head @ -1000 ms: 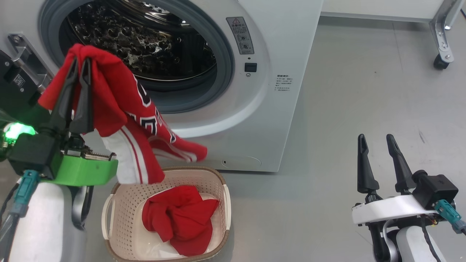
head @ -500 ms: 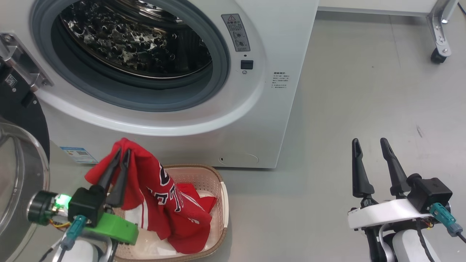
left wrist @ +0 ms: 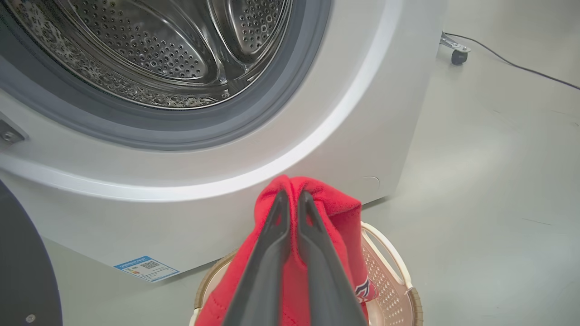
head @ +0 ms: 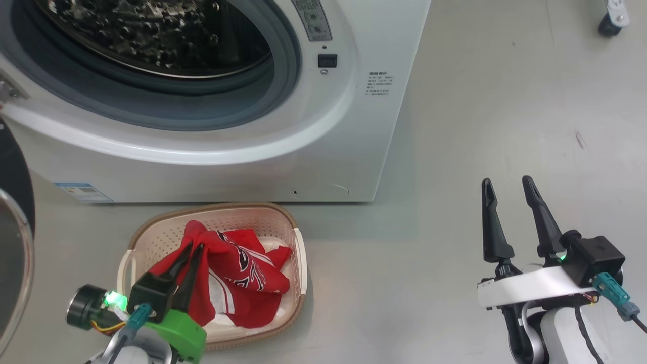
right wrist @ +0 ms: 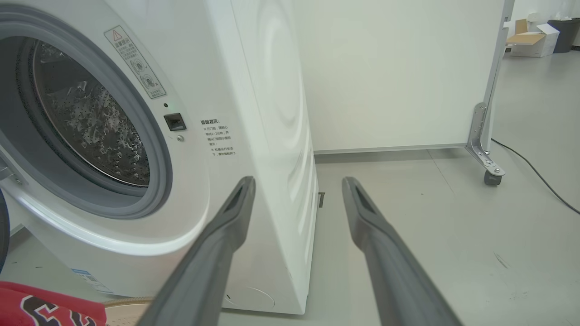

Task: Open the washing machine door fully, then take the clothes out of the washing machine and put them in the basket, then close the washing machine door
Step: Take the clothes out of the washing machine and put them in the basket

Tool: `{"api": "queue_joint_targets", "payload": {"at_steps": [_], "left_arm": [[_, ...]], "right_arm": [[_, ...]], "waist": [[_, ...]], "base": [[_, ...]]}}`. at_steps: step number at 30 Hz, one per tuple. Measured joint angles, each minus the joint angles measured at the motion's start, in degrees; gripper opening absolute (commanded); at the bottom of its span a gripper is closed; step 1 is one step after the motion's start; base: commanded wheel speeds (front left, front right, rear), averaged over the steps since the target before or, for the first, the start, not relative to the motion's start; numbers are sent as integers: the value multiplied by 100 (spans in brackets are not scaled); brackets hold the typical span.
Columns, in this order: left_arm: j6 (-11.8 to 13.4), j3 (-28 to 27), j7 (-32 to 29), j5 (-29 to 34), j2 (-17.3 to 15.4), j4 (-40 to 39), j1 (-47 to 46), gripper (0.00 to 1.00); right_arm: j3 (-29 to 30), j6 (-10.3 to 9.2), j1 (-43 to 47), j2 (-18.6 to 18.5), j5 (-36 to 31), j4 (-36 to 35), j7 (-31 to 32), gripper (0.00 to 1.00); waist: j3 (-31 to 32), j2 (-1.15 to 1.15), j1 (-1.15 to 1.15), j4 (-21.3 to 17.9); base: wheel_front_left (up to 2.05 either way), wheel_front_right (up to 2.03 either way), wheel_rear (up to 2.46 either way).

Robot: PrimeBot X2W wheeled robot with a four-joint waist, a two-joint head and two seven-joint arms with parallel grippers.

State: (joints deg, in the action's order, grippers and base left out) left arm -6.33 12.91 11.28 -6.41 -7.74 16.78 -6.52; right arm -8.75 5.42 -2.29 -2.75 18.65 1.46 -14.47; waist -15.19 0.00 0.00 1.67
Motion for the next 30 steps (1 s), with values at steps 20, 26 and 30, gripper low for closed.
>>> {"api": "queue_joint_targets", "payload": {"at_steps": [20, 26, 30], "left_arm": [[1, -386, -190, -233, -34, 1755, -1035, 0], [83, -625, -223, -432, 8, 2270, -1386, 0], [107, -690, -240, -478, 15, 2570, -1563, 0]], "right_arm": [[-51, 0, -477, -2, -120, -115, -2, 100], [-14, -2, -565, -3, -171, -153, -2, 100], [-26, -2, -573, -3, -211, -160, -2, 100]], "waist": [[-1077, 0, 0, -491], [-1330, 0, 0, -590], [-1479, 0, 0, -632]], "base": [[0, 0, 0], [0, 0, 0], [0, 0, 0]]}}
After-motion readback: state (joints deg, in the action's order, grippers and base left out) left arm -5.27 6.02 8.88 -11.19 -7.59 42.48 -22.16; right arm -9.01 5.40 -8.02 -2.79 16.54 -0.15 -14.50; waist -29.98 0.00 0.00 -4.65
